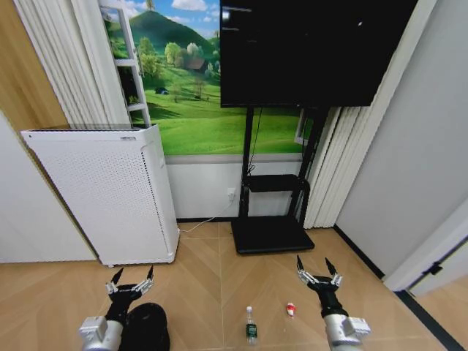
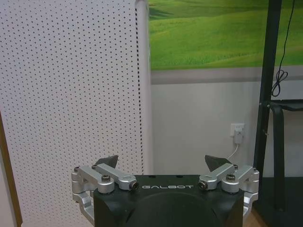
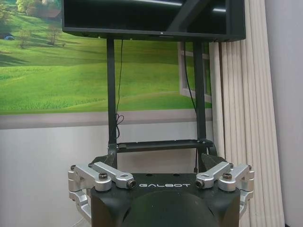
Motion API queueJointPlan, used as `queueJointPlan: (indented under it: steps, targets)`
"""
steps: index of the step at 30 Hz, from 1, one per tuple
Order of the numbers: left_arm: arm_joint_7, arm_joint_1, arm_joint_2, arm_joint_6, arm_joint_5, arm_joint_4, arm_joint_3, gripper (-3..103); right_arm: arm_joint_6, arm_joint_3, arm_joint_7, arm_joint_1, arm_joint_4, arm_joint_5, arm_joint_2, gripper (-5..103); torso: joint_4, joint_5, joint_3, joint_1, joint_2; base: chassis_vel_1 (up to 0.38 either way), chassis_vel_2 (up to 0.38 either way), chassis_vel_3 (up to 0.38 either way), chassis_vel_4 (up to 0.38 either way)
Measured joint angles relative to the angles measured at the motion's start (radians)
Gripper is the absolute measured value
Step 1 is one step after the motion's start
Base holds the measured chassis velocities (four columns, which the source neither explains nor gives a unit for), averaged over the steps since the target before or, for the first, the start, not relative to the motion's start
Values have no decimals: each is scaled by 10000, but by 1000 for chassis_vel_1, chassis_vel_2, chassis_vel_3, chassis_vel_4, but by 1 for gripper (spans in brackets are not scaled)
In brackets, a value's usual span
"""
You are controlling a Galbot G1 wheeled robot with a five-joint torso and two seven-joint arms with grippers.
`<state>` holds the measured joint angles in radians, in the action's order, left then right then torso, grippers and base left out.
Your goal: Pick up the trash bin and place the garbage on the floor into it.
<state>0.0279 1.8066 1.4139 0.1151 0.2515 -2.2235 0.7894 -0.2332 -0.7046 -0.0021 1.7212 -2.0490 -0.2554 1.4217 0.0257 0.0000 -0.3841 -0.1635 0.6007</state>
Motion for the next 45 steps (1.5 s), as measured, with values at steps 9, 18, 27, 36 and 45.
queueJointPlan:
  steps: [9,18,27,36,45]
  targets:
    - [-1,29,4,-1,8,0,-36,100,-10,3,0,42,-1,91,93,100,0,0,213,159,-372,0,0,0,0]
    - [-2,45,17,0,9,-21,-45,100,-12,15,72,35,37,114,119,100,0,0,412,285,-697,0,0,0,0]
    - [-7,30,39,-19,18,-14,-52,100,124,-15,518,26,146,300,127,100,0,0,642,434,-1075,0,0,0,0]
    - [-14,10,41,-21,44,-13,-35,100,309,-17,634,52,110,393,153,100,0,0,886,595,-1480,0,0,0,0]
    - [-21,69,111,-23,75,2,-63,100,308,63,634,79,127,517,221,100,0,0,1096,735,-1830,0,0,0,0]
